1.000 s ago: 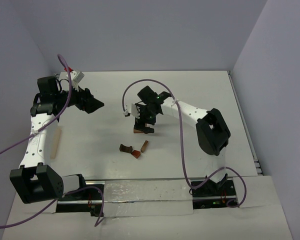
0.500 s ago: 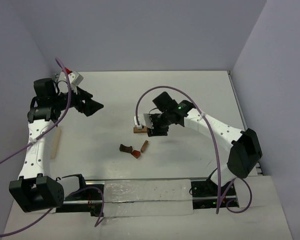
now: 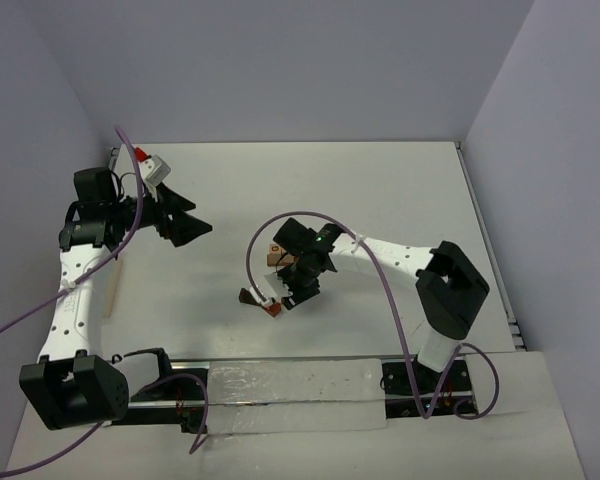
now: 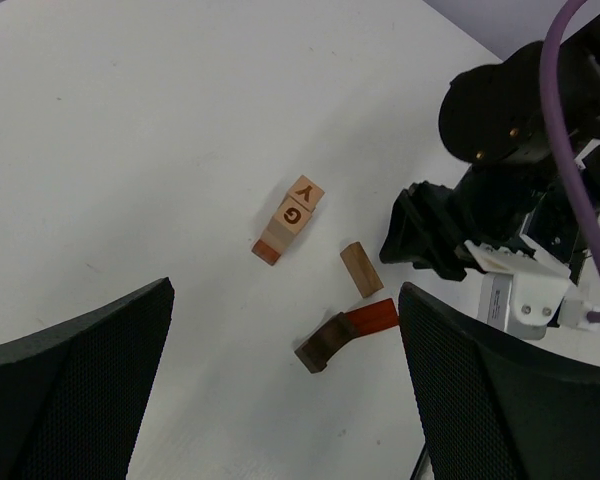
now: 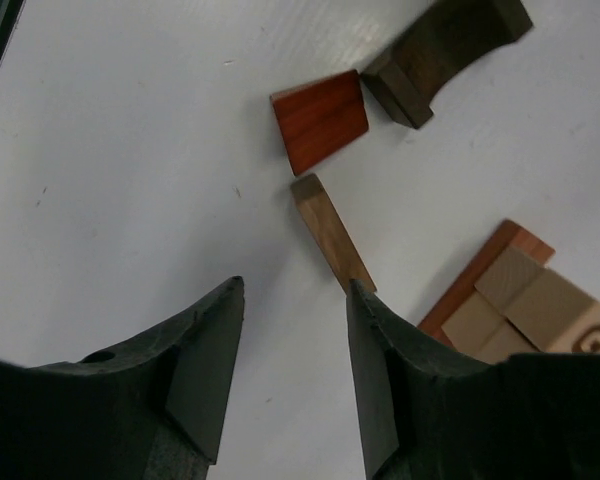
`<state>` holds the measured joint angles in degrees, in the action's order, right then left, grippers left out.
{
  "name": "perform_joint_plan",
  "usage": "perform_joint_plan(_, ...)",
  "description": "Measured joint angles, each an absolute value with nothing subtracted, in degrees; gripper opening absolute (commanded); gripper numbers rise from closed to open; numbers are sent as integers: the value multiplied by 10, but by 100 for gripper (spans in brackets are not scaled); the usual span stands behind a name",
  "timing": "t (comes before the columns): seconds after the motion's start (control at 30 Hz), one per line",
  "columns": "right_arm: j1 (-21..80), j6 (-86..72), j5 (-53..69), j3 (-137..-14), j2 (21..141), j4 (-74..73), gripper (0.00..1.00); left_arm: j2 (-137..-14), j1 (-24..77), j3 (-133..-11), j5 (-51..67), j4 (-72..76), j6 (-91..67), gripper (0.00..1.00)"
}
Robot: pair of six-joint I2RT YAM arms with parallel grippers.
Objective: Build the wood block tower
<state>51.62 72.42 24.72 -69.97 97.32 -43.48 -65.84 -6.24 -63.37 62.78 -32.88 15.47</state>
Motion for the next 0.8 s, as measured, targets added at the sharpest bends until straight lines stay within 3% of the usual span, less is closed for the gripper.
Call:
perform_joint_plan(0.57, 541, 753, 208, -716, 1065, -404, 49, -643, -62, -592, 632, -317, 141, 99)
perform_joint_plan(0.73, 541, 753, 201, -716, 1067, -401, 35, -641, -62, -589, 630, -315, 141, 99)
perform_joint_plan(0.8, 541, 756, 195, -716, 1067, -399, 25, -641, -62, -589, 628, -314, 140, 99)
